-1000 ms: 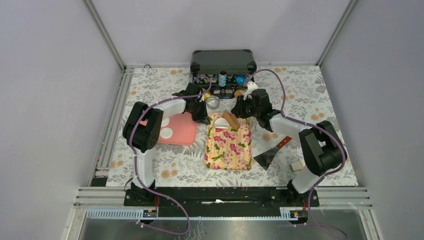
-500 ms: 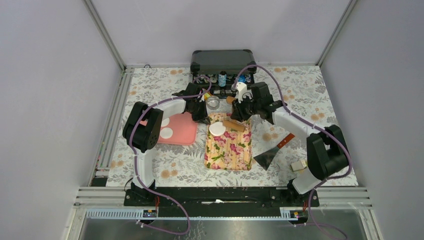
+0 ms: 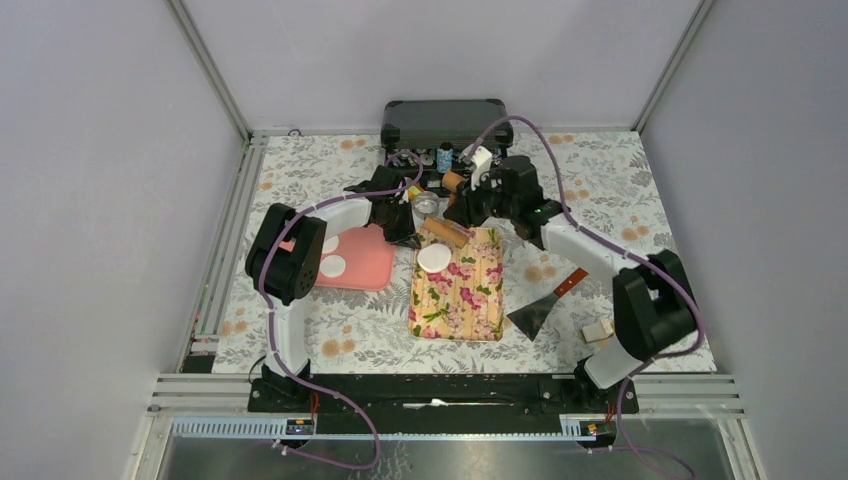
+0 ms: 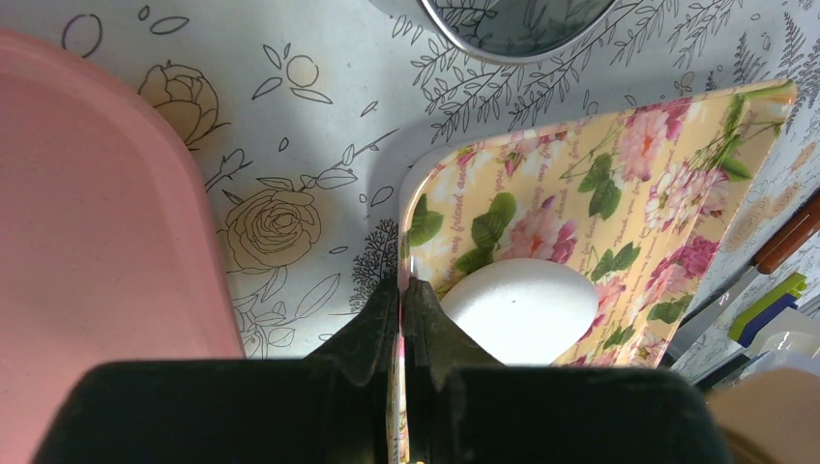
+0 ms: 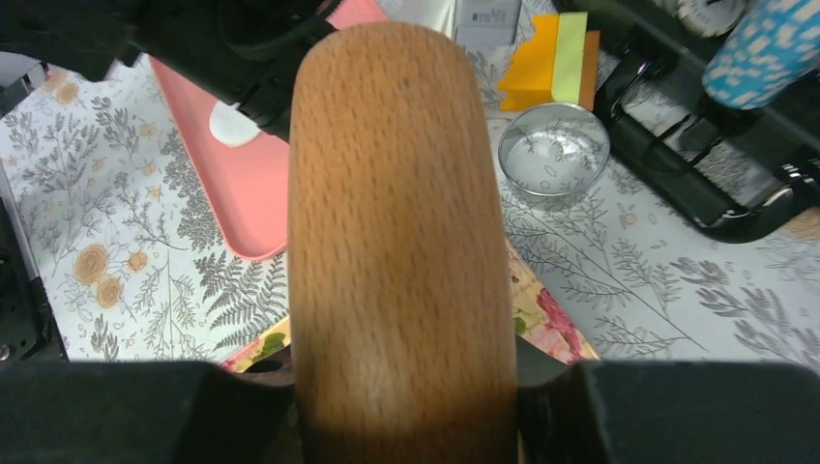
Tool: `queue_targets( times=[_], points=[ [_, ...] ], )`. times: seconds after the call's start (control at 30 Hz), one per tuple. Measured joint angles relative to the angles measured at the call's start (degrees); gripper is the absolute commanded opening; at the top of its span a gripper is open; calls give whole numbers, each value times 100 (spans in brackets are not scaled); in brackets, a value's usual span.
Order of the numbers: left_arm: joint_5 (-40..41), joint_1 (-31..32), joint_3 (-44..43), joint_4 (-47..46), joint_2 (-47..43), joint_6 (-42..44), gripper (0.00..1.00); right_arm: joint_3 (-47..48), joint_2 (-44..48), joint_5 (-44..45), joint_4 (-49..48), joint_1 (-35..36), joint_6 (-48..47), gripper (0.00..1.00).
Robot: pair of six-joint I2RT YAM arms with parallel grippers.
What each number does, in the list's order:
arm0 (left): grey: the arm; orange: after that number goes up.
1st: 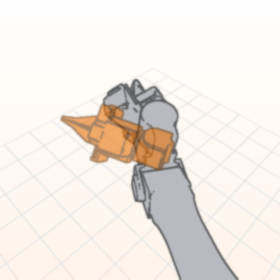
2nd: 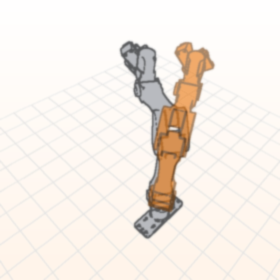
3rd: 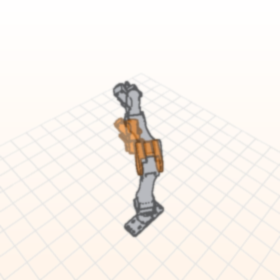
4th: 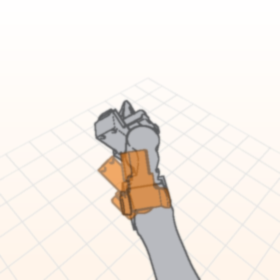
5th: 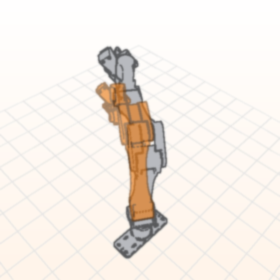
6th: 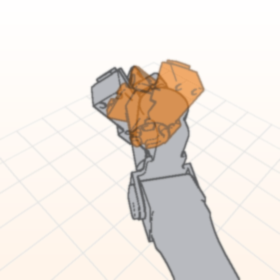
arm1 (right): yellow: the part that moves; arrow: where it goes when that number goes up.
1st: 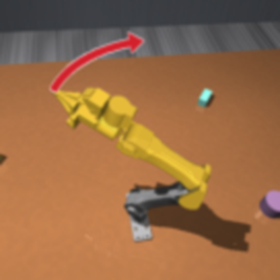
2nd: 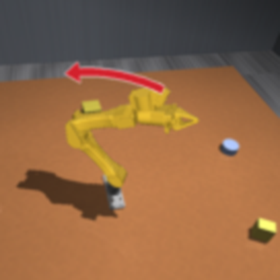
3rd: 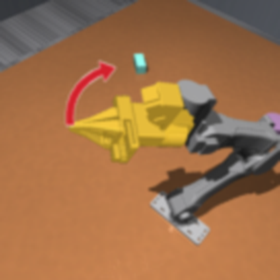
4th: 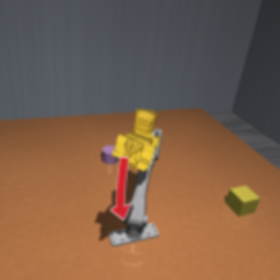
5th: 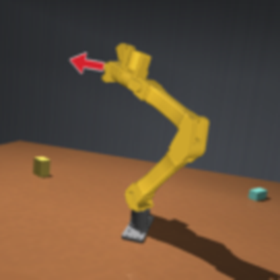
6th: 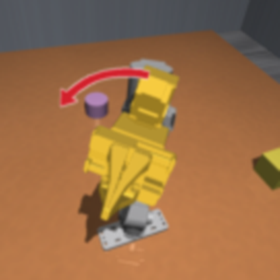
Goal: Roll out the dumpling wrappers from the dough
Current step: Flatten out the dough on the work surface.
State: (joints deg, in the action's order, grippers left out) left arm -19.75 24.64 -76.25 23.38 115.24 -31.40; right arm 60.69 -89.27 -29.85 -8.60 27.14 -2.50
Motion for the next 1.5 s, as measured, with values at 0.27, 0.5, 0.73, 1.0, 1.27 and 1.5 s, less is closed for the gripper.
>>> queue_targets(
  times=[0.27, 0.5, 0.73, 1.0, 1.27, 1.5],
  points=[
    [-7, 0, 0, -2, 0, 2, 0, 511, -1134, 190, 321, 256, -122, 0],
    [-33, -4, 0, 7, 0, 0, 0, 341, -883, 275, 909, 267, -529, 0],
    [-63, -4, 15, 0, 0, 0, 0, -520, 225, 719, 1294, 267, -728, 0],
    [-92, -9, 17, -7, 0, 24, 0, -892, 815, 511, 1307, 2, -883, 0],
    [-297, -20, 15, 13, 11, 197, 0, -343, 737, -1174, 640, -168, -1357, 0],
    [-597, -20, 15, 2, 76, 321, 0, 686, -599, -2107, 905, -164, -2240, 0]
  ],
)
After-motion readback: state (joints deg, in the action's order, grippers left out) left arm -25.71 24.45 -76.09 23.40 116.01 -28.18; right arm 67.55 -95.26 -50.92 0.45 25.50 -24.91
